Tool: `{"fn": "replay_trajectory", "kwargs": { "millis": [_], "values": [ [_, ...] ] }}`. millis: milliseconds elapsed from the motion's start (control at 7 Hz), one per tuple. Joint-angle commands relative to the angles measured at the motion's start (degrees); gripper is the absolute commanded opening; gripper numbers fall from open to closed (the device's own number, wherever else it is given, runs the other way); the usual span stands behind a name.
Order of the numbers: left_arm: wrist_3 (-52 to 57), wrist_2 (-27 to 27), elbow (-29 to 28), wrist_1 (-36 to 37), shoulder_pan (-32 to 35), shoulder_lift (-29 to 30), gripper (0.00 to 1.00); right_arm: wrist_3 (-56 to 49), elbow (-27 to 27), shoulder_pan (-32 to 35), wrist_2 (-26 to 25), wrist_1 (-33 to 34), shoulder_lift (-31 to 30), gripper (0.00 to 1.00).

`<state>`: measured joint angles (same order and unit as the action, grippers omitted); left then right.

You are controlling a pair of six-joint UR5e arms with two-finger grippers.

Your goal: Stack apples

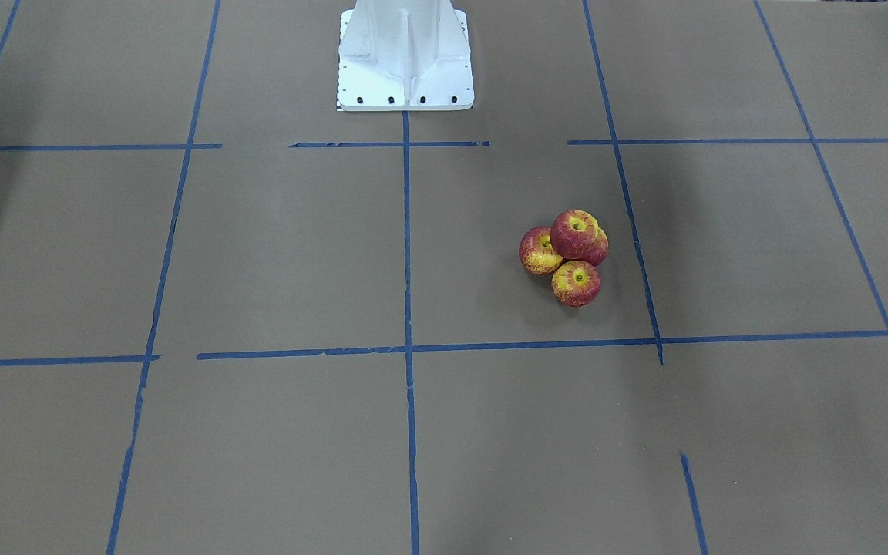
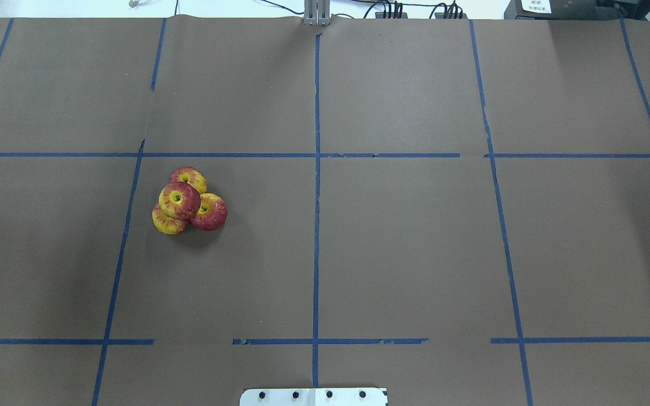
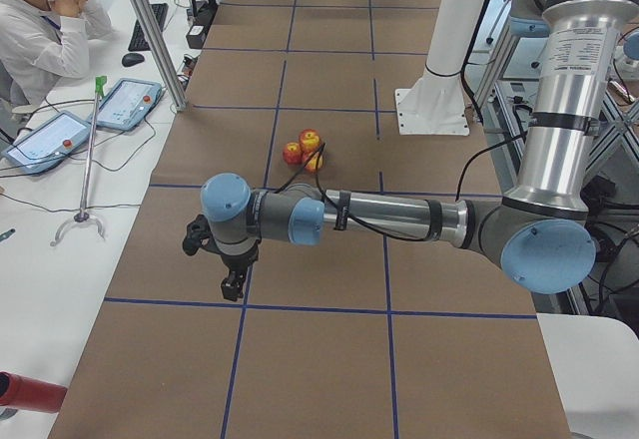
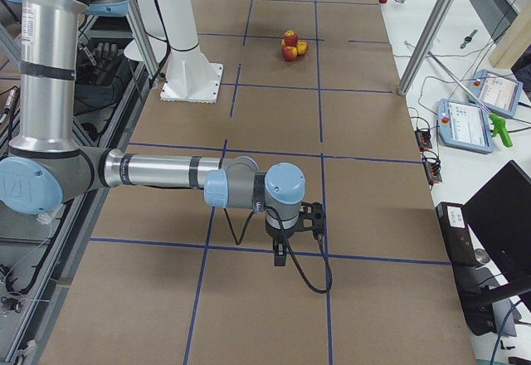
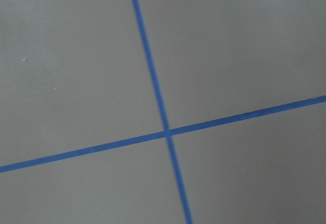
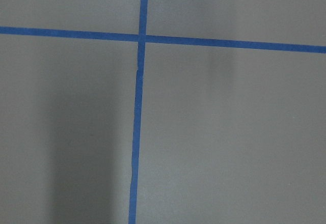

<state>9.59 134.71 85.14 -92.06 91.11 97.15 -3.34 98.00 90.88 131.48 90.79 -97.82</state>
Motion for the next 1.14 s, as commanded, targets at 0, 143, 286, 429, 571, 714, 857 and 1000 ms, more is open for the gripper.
{"fn": "replay_trajectory", "kwargs": {
  "millis": [0,143,286,429,571,714,857,1000],
  "values": [
    [2.7,0.9,-5.2,1.1,2.7,1.2,0.98,0.0,0.0,0.0,0.0,0.0,0.0,1.00],
    [2.5,0.7,-8.3,3.8,2.0,3.0,0.99,0.0,0.0,0.0,0.0,0.0,0.0,1.00],
    [2.6,0.9,-7.2,4.6,2.0,2.0,1.00,0.0,0.0,0.0,0.0,0.0,0.0,1.00],
    [2.3,0.9,-1.9,4.8,2.0,-1.1,1.00,0.0,0.0,0.0,0.0,0.0,0.0,1.00],
    [-0.2,0.9,0.2,4.9,1.9,-2.3,1.00,0.0,0.0,0.0,0.0,0.0,0.0,1.00],
    [-2.9,0.8,-0.1,4.5,2.0,-2.4,1.00,0.0,0.0,0.0,0.0,0.0,0.0,1.00],
    [-3.6,0.8,0.3,4.5,1.9,-2.4,1.00,0.0,0.0,0.0,0.0,0.0,0.0,1.00],
    [-3.6,0.9,0.1,5.0,2.0,-2.5,1.00,0.0,0.0,0.0,0.0,0.0,0.0,1.00]
  ]
}}
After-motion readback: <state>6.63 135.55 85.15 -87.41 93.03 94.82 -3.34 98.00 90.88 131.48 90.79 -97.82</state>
